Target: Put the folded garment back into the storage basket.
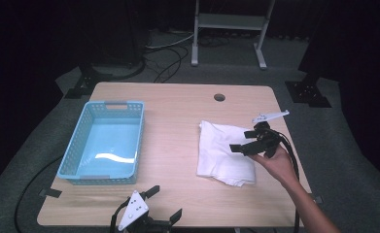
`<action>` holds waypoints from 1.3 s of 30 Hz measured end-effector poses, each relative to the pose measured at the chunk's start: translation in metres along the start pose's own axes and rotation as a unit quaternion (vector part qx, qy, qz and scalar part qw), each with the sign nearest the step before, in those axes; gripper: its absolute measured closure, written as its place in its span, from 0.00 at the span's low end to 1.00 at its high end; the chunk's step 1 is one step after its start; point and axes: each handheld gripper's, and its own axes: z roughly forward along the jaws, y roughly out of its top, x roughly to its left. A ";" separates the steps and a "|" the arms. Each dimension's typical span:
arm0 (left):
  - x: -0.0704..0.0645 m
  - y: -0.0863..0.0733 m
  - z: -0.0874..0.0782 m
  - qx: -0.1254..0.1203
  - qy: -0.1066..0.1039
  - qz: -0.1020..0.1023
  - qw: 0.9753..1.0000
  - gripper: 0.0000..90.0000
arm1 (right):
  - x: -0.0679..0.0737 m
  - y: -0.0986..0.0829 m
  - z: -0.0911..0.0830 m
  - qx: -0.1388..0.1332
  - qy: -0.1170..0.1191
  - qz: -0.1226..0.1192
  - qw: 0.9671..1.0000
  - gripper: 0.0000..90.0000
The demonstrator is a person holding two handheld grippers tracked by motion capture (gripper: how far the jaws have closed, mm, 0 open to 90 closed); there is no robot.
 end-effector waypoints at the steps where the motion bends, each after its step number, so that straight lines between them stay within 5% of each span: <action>1: 0.000 0.000 0.000 0.000 0.000 0.000 1.000 0.01 | 0.000 0.001 0.001 0.004 -0.001 0.001 1.000 0.08; 19: 0.000 -0.001 0.001 0.001 -0.001 -0.001 1.000 0.01 | -0.008 -0.004 0.037 0.052 -0.001 0.009 0.999 0.08; 32: 0.002 -0.002 0.001 0.004 0.000 -0.004 1.000 0.01 | -0.015 -0.011 0.066 0.089 -0.032 0.007 0.995 0.17; 39: 0.002 -0.003 0.002 0.006 -0.002 -0.006 1.000 0.01 | -0.005 -0.010 0.070 0.107 -0.086 -0.034 0.990 0.29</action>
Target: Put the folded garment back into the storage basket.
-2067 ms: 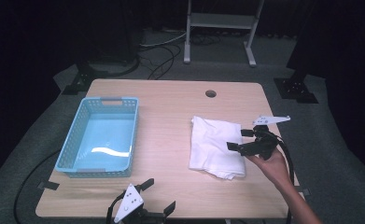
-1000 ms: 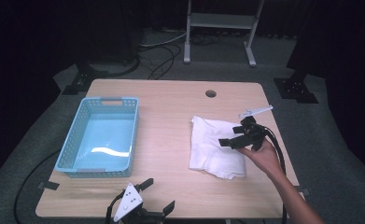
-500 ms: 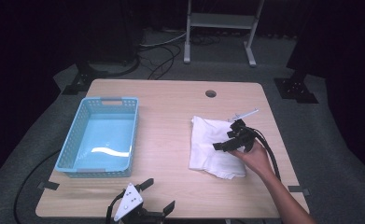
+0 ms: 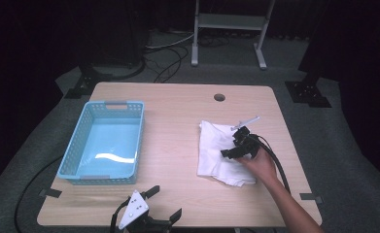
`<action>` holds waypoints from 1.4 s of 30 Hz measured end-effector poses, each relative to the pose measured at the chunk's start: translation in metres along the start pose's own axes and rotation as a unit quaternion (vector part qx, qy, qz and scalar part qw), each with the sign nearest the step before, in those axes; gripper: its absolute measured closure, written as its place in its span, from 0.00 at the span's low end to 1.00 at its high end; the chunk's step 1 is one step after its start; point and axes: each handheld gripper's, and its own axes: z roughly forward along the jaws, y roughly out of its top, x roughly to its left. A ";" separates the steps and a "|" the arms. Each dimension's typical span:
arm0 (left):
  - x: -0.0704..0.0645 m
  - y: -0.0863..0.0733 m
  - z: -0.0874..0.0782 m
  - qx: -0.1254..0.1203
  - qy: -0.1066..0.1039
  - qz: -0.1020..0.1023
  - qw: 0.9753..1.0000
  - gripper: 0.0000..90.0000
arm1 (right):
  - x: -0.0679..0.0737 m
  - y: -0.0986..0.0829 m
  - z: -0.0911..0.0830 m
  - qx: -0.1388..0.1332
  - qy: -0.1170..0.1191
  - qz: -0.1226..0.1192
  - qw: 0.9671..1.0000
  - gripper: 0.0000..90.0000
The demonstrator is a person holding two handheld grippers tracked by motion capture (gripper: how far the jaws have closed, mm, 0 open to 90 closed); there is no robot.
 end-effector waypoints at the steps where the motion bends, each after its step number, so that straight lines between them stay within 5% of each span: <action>1: 0.000 0.000 0.000 0.000 -0.001 0.000 1.000 0.01 | 0.003 0.001 0.001 0.004 -0.008 -0.007 1.000 0.30; 12: -0.001 -0.001 0.002 0.003 -0.002 0.001 1.000 0.01 | 0.009 0.003 -0.001 0.011 0.002 -0.017 1.000 0.56; 21: -0.001 -0.001 0.002 0.003 -0.001 0.000 1.000 0.01 | 0.005 0.002 -0.002 0.002 0.033 0.013 0.999 0.75; 27: 0.000 -0.001 0.002 0.002 0.000 0.000 1.000 0.01 | 0.001 0.001 -0.002 -0.003 0.046 0.032 0.998 0.77; 35: -0.001 0.000 0.001 -0.002 0.001 -0.002 1.000 0.01 | 0.008 -0.005 -0.003 -0.027 0.024 0.018 0.999 0.79; 42: 0.001 0.000 -0.001 -0.003 0.004 -0.001 1.000 0.01 | 0.010 -0.008 -0.007 -0.041 0.020 0.033 0.998 0.82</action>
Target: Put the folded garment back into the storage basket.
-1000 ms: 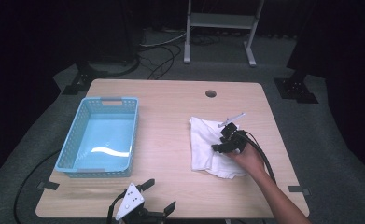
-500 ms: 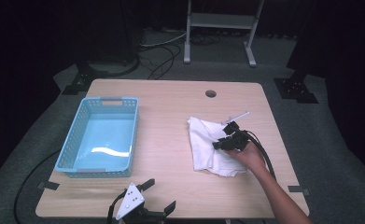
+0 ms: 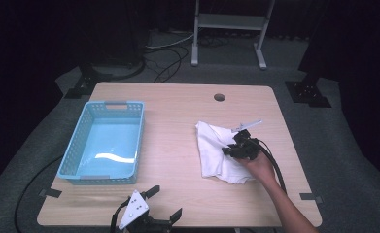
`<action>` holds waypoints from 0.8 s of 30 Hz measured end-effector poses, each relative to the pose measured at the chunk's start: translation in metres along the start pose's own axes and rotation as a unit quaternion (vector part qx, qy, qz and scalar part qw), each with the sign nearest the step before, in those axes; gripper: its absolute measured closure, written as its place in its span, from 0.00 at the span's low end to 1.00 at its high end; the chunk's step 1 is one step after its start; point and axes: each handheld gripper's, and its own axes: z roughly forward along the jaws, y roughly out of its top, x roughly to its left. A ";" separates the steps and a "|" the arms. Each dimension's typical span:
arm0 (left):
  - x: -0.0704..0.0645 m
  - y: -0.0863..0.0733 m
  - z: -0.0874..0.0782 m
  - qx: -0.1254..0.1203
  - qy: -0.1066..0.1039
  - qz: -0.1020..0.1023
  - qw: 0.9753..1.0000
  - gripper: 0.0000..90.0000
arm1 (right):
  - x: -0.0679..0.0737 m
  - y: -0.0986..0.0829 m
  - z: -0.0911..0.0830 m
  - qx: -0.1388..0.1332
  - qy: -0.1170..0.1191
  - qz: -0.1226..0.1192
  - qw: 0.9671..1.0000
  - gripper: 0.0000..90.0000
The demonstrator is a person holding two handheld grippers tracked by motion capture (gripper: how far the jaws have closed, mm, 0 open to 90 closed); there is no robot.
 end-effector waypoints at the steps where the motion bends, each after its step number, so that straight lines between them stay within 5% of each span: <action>1: 0.000 0.000 0.000 -0.001 0.000 0.000 1.000 0.01 | 0.000 0.000 -0.001 -0.001 0.000 0.004 1.000 0.82; 10: 0.000 0.001 -0.001 -0.005 0.000 -0.004 1.000 0.01 | -0.004 0.001 -0.016 -0.028 0.024 0.034 0.999 0.82; 24: 0.000 0.002 -0.002 -0.010 -0.001 -0.004 1.000 0.01 | -0.012 0.012 -0.050 -0.067 0.057 0.085 0.992 0.82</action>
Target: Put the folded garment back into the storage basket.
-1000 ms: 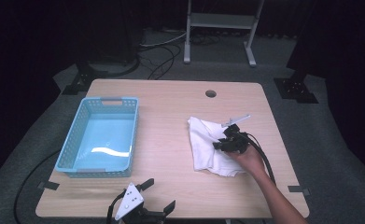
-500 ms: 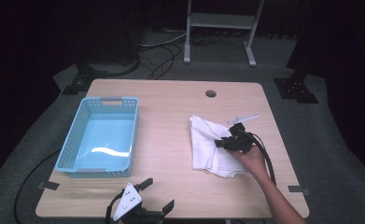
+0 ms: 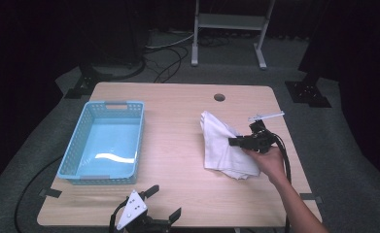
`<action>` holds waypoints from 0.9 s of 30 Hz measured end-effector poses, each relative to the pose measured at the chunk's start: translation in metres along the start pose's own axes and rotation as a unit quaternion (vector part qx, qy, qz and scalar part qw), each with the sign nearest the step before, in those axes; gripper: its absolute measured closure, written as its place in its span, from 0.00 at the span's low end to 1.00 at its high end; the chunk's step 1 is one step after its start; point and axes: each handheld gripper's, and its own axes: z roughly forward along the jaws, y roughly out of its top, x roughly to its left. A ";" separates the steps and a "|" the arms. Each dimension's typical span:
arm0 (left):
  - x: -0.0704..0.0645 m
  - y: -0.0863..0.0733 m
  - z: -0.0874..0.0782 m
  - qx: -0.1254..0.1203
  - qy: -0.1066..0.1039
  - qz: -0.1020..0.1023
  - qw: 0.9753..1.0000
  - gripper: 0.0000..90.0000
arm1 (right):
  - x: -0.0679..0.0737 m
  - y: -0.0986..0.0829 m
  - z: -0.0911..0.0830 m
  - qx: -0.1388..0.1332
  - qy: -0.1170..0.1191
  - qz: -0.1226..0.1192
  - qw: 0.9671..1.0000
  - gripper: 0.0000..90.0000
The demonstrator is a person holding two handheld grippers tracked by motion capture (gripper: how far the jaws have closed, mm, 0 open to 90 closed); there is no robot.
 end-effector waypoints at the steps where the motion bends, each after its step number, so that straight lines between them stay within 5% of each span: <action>1: 0.000 0.000 0.000 -0.001 0.000 -0.001 1.000 0.01 | 0.000 0.002 -0.002 -0.002 0.001 0.002 1.000 0.82; 27: 0.002 0.001 0.000 -0.003 0.000 0.000 1.000 0.01 | 0.020 0.046 -0.026 -0.039 0.043 0.036 0.998 0.82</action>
